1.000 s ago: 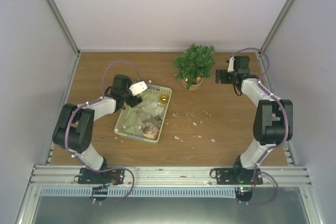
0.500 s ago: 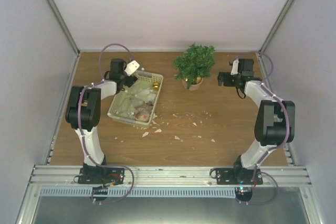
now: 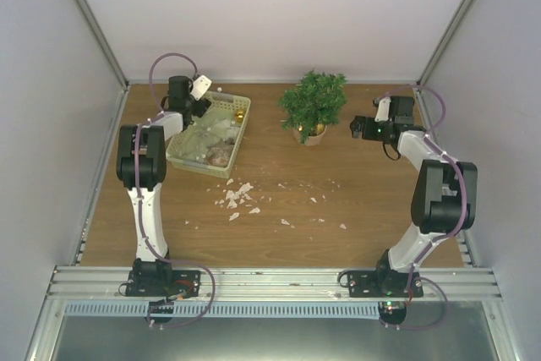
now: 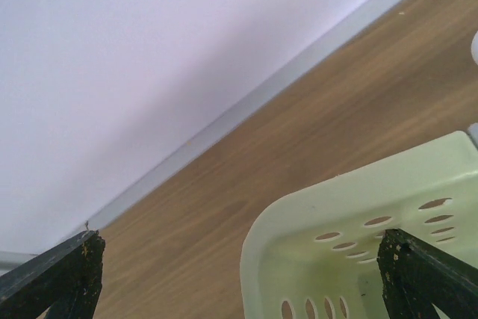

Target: Decorate the small christmas tree

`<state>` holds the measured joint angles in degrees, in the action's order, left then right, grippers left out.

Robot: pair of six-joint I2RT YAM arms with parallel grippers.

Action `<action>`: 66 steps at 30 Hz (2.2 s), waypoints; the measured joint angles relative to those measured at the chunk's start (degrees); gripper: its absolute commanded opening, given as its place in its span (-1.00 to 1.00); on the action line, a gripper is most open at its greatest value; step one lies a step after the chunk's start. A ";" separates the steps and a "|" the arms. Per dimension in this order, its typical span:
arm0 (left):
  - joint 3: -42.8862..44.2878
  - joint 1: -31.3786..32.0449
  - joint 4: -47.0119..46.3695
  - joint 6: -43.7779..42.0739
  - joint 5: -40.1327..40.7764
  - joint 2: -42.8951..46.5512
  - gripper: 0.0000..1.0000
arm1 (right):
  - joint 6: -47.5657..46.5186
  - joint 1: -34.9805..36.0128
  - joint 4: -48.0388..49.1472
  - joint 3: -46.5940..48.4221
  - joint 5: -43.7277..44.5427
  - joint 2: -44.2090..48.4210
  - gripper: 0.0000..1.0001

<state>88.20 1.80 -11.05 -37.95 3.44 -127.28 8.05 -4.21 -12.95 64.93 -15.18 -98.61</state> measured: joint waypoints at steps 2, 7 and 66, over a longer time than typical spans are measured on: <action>2.23 -0.63 0.11 0.07 -0.26 -1.53 0.98 | 0.20 -0.26 0.07 0.00 -0.39 -0.46 0.99; 4.66 -1.57 3.74 3.08 -3.06 -1.75 0.98 | 0.42 -0.74 -0.13 0.11 -1.16 -1.92 0.99; 31.87 22.91 40.39 23.69 -9.62 -7.80 0.98 | 6.16 1.01 -6.82 23.69 -9.22 -23.30 0.99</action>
<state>120.07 24.71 29.34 -14.26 -6.17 -135.09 14.22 -3.20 -19.77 88.62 -24.40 -121.91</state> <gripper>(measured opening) 0.990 0.995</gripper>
